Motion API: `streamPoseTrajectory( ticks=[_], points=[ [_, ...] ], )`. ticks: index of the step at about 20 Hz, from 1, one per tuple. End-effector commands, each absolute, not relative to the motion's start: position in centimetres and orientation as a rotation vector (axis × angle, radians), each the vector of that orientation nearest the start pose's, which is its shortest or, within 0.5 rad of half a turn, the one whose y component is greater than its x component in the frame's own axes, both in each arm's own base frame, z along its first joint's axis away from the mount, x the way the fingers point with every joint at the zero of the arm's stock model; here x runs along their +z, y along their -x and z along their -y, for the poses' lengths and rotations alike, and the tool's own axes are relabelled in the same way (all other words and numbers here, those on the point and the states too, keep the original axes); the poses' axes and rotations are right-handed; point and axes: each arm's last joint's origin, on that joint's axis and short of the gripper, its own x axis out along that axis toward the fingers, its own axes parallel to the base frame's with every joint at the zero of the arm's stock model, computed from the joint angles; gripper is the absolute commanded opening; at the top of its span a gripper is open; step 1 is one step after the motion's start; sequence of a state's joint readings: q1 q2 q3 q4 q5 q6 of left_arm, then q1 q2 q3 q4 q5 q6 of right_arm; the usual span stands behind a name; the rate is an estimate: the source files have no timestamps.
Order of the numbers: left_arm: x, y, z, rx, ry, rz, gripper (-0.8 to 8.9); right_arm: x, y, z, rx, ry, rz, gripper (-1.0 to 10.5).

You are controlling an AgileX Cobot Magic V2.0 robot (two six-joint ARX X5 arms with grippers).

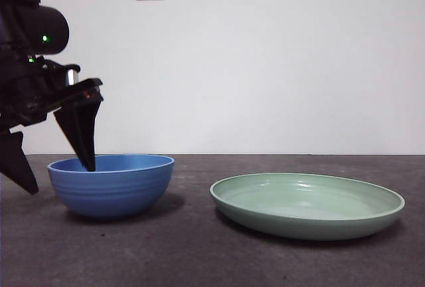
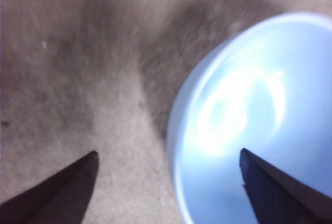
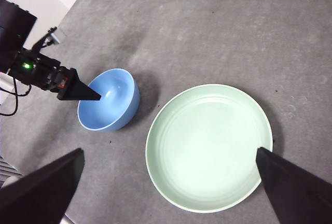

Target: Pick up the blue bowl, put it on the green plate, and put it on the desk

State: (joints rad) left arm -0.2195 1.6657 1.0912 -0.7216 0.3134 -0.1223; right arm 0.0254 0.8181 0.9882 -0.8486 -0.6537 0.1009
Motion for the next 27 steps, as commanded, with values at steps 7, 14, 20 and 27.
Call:
streamPoseTrajectory(
  ticks=[7, 14, 20, 27],
  points=[
    [18.0, -31.1, 8.0, -0.356, 0.186, -1.342, 0.49, 34.5, -14.1, -2.1, 0.625, -0.298, -0.674, 6.6],
    [19.0, -31.1, 9.7, -0.368, 0.193, -1.35, 0.09, 34.4, -14.0, -2.1, 0.623, -0.304, -0.69, 6.6],
    [25.0, -31.5, 15.4, -0.502, 0.135, -1.256, 0.1, 34.4, -14.0, -2.1, 0.622, -0.305, -0.692, 6.6],
    [28.8, -32.9, 23.6, -0.64, 0.108, -1.188, 0.1, 34.4, -14.0, -2.1, 0.622, -0.305, -0.692, 6.6]
  ],
)
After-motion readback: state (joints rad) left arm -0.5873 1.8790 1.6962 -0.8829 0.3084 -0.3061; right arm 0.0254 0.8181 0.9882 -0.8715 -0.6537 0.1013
